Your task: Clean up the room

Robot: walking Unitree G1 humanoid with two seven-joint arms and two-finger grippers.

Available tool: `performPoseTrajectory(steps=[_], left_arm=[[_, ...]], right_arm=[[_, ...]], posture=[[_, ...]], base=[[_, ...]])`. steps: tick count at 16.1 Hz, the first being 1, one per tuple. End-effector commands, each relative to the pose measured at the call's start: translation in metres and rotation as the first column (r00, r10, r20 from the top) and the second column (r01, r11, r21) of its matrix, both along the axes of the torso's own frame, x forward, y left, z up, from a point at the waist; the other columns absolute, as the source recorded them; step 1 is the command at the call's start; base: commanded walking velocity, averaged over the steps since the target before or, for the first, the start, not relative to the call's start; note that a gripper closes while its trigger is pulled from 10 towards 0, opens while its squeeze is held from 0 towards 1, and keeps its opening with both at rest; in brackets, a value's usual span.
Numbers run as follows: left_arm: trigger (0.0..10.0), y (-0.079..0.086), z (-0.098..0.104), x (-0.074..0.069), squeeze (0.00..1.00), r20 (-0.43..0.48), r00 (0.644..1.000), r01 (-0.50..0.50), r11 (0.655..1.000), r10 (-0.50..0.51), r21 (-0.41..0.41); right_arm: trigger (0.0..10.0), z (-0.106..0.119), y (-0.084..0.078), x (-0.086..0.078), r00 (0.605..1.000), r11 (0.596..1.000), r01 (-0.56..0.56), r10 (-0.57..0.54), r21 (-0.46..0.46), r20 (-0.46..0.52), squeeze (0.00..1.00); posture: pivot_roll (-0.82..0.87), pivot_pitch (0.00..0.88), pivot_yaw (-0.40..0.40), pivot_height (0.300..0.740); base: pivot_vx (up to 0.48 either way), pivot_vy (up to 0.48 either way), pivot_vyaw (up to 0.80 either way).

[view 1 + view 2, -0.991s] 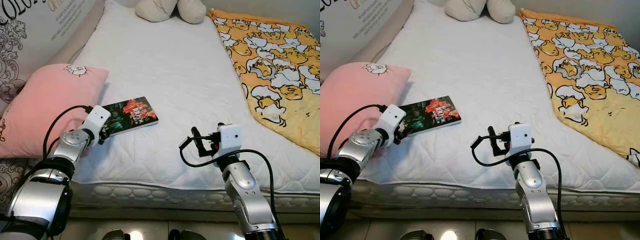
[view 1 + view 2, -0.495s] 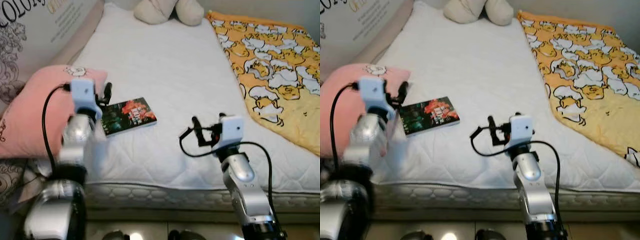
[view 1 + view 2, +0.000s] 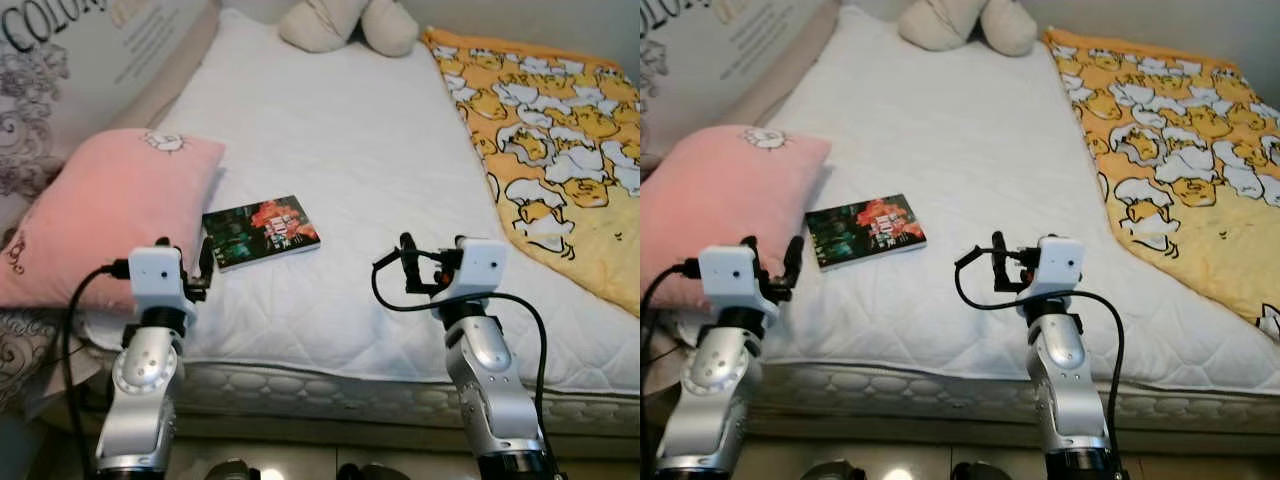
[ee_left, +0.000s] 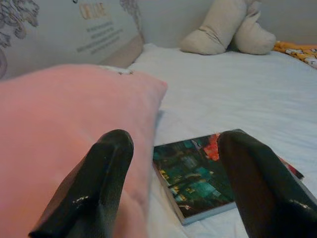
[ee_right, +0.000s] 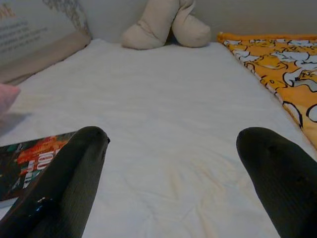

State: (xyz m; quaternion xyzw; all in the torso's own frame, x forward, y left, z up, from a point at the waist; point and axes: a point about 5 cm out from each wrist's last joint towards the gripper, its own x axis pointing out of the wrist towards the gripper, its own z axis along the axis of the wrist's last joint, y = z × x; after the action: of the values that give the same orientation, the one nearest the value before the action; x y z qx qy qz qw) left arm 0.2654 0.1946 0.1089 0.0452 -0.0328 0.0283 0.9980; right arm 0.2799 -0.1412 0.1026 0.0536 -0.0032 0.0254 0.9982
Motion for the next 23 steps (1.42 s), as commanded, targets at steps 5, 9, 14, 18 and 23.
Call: performPoseTrajectory(steps=[5, 9, 14, 18, 23], left_arm=[[10.0, -0.015, 0.025, 0.023, 1.00, 0.037, 0.998, 0.049, 0.994, -0.053, 0.100], [10.0, -0.019, 0.013, 0.023, 1.00, -0.035, 0.999, 0.043, 0.999, -0.042, 0.028], [10.0, -0.019, 0.008, 0.014, 1.00, -0.027, 0.999, 0.022, 1.000, -0.022, -0.008], [10.0, -0.025, 0.009, 0.013, 0.00, -0.015, 0.998, 0.057, 0.998, -0.056, 0.012], [10.0, -0.026, 0.011, 0.012, 0.00, -0.001, 1.000, 0.019, 0.998, -0.019, -0.053]], right_arm=[[10.0, 0.008, -0.027, 0.001, 0.985, 0.978, 0.170, -0.174, 0.119, 0.017, 1.00], [10.0, 0.006, -0.017, 0.000, 0.996, 0.997, 0.083, -0.083, -0.004, 0.036, 1.00], [10.0, 0.006, -0.017, -0.002, 0.997, 0.998, 0.066, -0.066, 0.005, 0.049, 1.00], [10.0, 0.007, -0.019, 0.002, 0.997, 0.997, 0.072, -0.072, -0.022, 0.038, 0.00], [10.0, 0.007, -0.024, 0.008, 0.996, 0.995, 0.088, -0.087, -0.044, 0.036, 0.00]], posture=[[0.08, 0.000, -0.074, 0.740], [0.05, 0.000, -0.063, 0.740], [0.05, 0.000, -0.063, 0.740], [0.05, 0.000, -0.057, 0.740], [0.05, 0.000, -0.055, 0.740]], base=[[0.000, 0.000, 0.00], [0.000, 0.000, 0.00], [0.000, 0.000, 0.00], [0.000, -0.480, 0.00], [0.000, -0.454, 0.00]])
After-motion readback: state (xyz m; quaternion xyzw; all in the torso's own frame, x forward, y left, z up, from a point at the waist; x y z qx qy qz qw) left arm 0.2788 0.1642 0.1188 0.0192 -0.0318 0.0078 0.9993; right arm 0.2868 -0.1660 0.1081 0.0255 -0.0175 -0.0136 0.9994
